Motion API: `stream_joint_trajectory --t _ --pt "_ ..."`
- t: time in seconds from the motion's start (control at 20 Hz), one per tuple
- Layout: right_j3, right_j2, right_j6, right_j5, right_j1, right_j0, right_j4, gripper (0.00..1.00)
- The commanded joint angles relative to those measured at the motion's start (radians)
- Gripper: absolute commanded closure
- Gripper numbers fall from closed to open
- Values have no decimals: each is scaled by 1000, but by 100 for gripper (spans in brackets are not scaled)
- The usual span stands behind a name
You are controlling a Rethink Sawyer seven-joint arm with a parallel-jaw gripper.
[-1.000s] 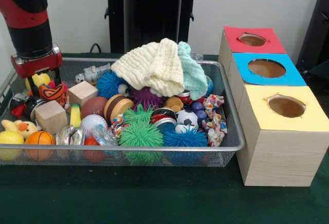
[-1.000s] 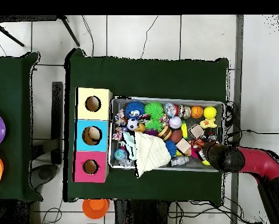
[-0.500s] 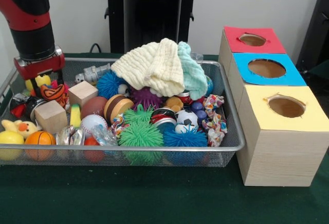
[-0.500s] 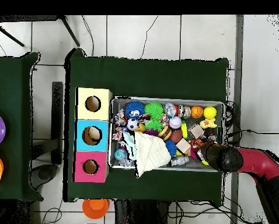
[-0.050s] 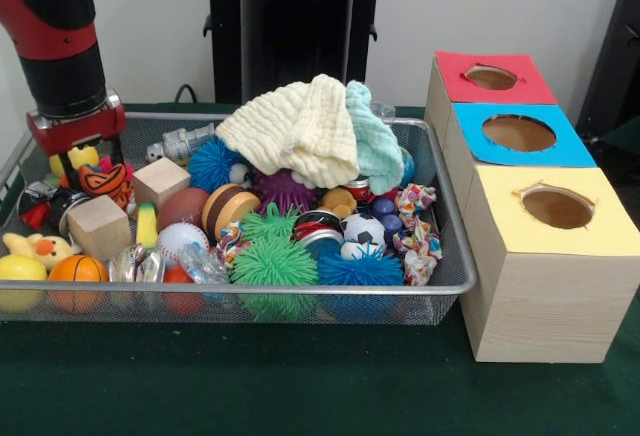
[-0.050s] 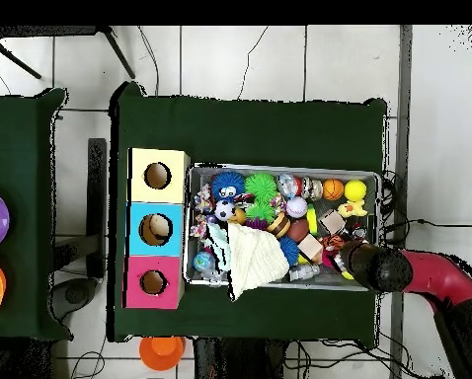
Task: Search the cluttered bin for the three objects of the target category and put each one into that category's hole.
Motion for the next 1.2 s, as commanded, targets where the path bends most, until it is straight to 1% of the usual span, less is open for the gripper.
stream_joint_trajectory --t 0.05,0.35,0.6,0.95,1.2 --pt "56 73 -90 -85 12 -27 -3 0" --pt "79 108 -85 -109 0 -49 5 0" --pt "84 131 -90 -101 17 -66 25 0" --pt "98 160 -77 -118 -5 -75 24 0" --pt "103 164 -68 -137 1 -81 9 0"
